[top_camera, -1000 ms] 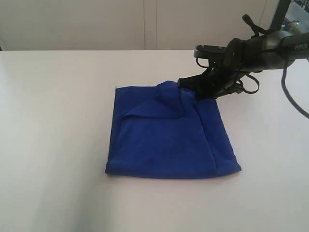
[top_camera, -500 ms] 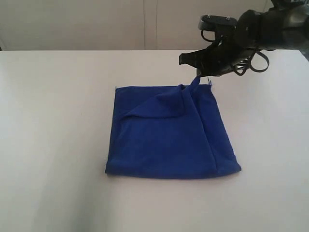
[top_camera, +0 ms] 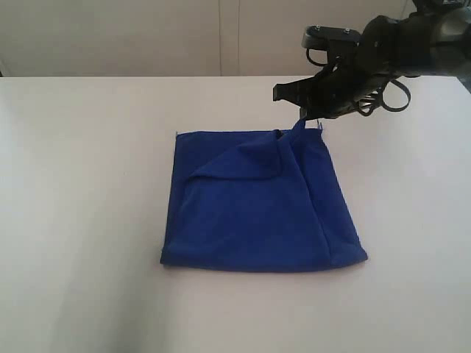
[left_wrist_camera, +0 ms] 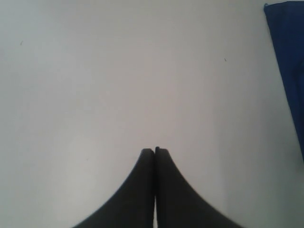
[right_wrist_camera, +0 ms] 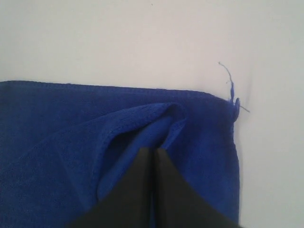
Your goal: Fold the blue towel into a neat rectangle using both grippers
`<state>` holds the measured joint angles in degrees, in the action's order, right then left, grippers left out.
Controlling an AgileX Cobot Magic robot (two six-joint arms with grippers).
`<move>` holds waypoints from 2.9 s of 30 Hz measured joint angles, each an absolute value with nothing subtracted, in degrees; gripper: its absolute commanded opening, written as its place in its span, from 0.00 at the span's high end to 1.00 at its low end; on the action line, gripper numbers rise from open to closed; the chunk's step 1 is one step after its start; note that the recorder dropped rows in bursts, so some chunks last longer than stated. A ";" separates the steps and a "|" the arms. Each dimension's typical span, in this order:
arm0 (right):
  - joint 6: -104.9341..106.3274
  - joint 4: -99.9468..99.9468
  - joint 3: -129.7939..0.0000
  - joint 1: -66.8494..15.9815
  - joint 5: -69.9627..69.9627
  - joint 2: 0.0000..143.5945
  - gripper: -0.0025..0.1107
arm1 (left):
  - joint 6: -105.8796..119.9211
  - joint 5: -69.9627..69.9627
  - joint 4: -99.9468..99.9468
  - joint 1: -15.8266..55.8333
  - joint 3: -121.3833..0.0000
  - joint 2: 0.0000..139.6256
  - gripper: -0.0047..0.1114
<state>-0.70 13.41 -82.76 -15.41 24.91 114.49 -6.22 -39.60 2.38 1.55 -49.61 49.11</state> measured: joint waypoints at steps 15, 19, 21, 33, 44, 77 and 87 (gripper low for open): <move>-0.47 13.41 -82.76 -15.41 26.33 114.49 0.98 | -6.01 -36.25 1.30 1.55 -49.61 49.11 0.96; -0.47 15.12 -82.76 -14.28 28.74 114.49 0.98 | 0.71 -35.11 -3.31 1.55 -49.61 49.11 0.96; -0.47 16.23 -82.76 -13.19 29.57 114.49 0.98 | 6.92 -35.11 -9.44 1.82 -49.61 49.53 0.96; 11.15 34.42 -82.76 -8.92 32.87 114.98 0.98 | 29.19 -23.97 -25.06 19.19 -51.34 71.39 0.96; 23.76 59.34 -82.76 -5.31 38.43 116.60 0.98 | 38.73 -11.02 -21.10 32.48 -64.04 94.52 0.96; 24.98 62.90 -82.76 -1.12 39.46 116.60 0.98 | 40.58 24.57 -9.93 46.31 -76.01 120.82 0.53; 24.98 62.90 -82.76 -1.12 39.84 116.60 0.98 | 39.48 19.87 -9.64 46.31 -80.47 124.20 0.53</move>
